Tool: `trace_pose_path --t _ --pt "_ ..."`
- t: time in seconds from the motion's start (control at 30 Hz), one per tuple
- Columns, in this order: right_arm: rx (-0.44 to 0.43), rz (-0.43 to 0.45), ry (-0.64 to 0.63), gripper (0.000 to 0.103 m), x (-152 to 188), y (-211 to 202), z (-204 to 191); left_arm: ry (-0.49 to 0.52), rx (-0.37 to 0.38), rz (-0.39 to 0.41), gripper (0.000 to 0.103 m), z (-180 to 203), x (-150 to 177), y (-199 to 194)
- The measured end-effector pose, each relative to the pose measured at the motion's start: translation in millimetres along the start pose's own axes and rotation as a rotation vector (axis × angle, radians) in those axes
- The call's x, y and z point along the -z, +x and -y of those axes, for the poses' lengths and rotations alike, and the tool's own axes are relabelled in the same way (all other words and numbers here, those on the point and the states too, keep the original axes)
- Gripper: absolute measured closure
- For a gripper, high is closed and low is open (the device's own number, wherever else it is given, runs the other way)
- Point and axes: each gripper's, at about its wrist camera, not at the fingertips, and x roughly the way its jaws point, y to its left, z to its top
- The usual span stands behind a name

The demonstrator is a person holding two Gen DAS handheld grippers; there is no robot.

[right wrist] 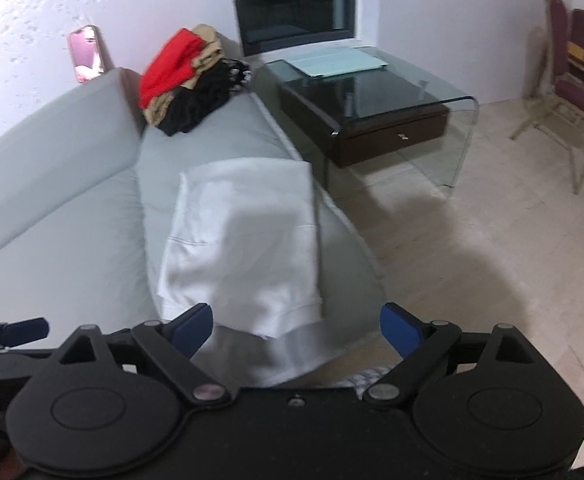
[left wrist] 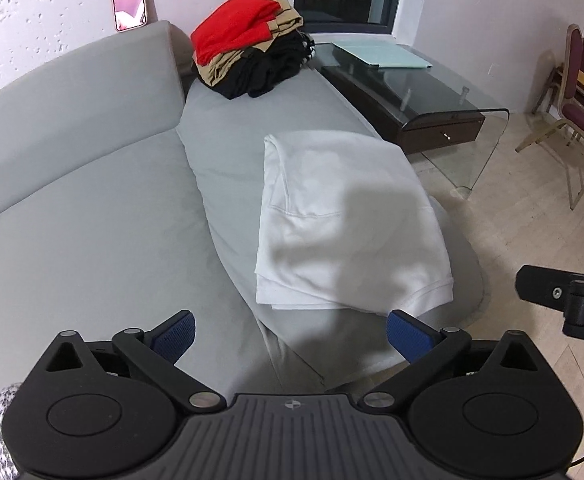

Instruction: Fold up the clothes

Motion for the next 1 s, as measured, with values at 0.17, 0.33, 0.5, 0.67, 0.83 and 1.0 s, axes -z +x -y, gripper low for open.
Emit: trace_pose_path --t 0.17,0.33,0.5,0.67,0.83,1.0 --pt "-0.002 0.004 -0.028 0.008 4.6 -1.3 -3.7 0.004 0.013 -0.016 0.001 2.8 2.0 3.7" --pt "0.002 0.011 -0.063 0.006 7.1 -2.3 -9.5 0.006 0.021 -0.024 0.001 3.0 1.8 5.7" --pt "0.006 0.012 -0.066 0.005 6.8 -1.3 -10.7 0.008 0.018 -0.031 0.001 3.6 2.0 5.5" --pt "0.007 -0.003 -0.056 0.005 6.9 0.7 -9.4 0.016 0.02 -0.042 0.001 4.8 3.8 6.4" --pt "0.012 -0.019 -0.053 0.005 8.8 4.1 -8.2 0.03 0.018 -0.052 0.001 6.2 5.7 8.8" --pt "0.015 -0.03 -0.052 0.005 11.1 7.2 -7.3 0.024 0.012 -0.059 0.001 6.0 5.4 12.7"
